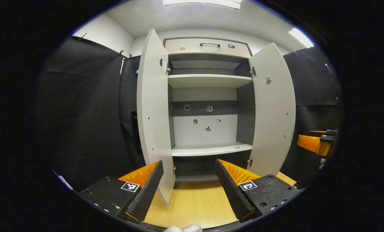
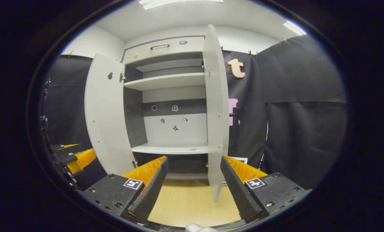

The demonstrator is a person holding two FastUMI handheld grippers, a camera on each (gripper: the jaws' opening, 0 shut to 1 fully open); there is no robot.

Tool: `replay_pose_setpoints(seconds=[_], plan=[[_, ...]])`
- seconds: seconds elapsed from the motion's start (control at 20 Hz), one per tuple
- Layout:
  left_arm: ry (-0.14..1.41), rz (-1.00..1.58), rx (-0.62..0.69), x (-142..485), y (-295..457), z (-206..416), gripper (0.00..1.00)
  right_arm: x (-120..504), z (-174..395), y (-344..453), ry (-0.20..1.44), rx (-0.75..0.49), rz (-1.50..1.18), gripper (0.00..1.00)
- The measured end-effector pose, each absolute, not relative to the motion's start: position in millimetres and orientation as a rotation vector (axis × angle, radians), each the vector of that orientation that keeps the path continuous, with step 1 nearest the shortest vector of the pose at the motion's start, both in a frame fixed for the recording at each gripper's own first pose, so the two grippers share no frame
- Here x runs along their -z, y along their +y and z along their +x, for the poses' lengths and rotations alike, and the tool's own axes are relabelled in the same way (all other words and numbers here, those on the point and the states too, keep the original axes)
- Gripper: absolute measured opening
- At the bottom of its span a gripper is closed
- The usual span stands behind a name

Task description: Open the right door of the double-door shoe cabinet with the right hand, and open the left door with the left hand.

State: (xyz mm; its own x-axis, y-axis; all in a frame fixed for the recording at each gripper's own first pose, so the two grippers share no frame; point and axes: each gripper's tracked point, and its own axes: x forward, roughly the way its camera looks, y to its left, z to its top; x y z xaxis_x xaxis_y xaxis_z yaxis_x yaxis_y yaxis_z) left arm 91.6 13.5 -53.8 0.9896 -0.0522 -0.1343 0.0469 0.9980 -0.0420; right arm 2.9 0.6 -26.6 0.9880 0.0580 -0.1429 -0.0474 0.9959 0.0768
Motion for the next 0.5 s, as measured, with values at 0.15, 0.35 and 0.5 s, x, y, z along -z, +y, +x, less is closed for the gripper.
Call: replay_pose_setpoints(seconds=[0.15, 0.35, 0.5], plan=[[0.142, -0.056, 0.061, 57.1, 9.9, 90.1, 0.96, 28.3, 4.9, 4.5, 0.150, -0.055, 0.072, 1.00], [0.138, -0.062, 0.046, 54.6, 15.0, 88.5, 0.96, 28.0, 6.2, 10.9, 0.147, -0.064, 0.061, 1.00], [0.131, -0.056, 0.036, 53.5, 18.5, 91.5, 0.96, 27.9, 7.6, 17.1, 0.145, -0.072, 0.059, 1.00]])
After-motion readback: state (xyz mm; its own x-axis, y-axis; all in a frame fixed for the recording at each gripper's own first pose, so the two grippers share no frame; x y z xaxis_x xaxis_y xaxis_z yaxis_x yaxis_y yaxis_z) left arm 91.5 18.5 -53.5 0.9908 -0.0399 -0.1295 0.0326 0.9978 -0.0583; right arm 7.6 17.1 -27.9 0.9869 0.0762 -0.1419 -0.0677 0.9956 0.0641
